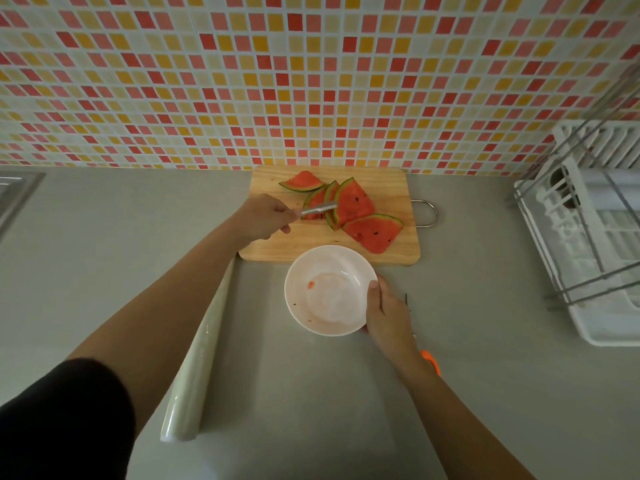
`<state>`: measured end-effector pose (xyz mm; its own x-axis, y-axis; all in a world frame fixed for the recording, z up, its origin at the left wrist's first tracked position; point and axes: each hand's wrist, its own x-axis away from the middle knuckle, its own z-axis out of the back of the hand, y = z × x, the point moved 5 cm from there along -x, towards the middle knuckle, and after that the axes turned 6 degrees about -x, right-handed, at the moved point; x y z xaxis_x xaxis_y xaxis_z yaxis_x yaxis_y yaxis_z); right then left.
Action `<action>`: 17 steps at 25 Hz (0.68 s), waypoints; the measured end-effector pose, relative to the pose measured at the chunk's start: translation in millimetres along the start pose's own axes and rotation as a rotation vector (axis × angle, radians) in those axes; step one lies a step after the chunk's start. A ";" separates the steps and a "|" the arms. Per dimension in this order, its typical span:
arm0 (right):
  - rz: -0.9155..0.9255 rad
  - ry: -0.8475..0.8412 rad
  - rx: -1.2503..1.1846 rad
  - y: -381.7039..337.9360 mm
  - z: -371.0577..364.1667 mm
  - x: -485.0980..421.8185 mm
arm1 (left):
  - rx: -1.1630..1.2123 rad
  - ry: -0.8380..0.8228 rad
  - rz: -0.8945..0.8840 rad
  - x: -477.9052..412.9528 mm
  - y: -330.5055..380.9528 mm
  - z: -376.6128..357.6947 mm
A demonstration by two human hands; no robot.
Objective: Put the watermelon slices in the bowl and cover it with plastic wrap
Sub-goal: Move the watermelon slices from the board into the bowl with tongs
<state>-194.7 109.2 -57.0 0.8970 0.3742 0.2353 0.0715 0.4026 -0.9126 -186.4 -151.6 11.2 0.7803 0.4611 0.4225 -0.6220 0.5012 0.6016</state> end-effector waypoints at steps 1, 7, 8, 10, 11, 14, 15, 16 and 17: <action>0.005 0.005 0.014 -0.2 0.2 -0.3 | -0.001 -0.002 0.002 -2.8 3.1 -2.9; 0.006 -0.010 -0.022 2.5 0.2 0.3 | 0.202 0.033 0.104 -14.6 9.1 -20.3; 0.012 -0.011 -0.017 2.0 0.1 0.9 | 0.238 0.057 0.119 -14.4 8.3 -21.0; 0.014 -0.006 -0.009 1.2 0.4 0.9 | 0.329 0.093 0.150 -13.6 6.8 -22.5; 0.013 -0.005 -0.012 1.6 0.4 0.6 | 0.385 0.098 0.171 -12.4 5.6 -23.2; 0.016 -0.004 -0.022 2.1 0.1 -0.1 | 0.517 0.070 0.214 -7.1 4.3 -21.6; 0.012 -0.004 -0.032 2.5 -0.1 0.0 | 0.539 0.052 0.210 -4.5 4.2 -19.4; 0.005 -0.005 -0.045 2.8 -0.5 0.1 | 0.556 0.036 0.203 -0.9 3.7 -15.8; 0.001 -0.005 -0.053 3.0 -0.5 0.3 | 0.572 0.025 0.199 3.3 1.5 -11.0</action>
<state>-194.0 110.2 -59.8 0.8951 0.3783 0.2361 0.0938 0.3580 -0.9290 -185.5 -141.3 6.0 0.6468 0.5261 0.5522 -0.6163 -0.0660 0.7847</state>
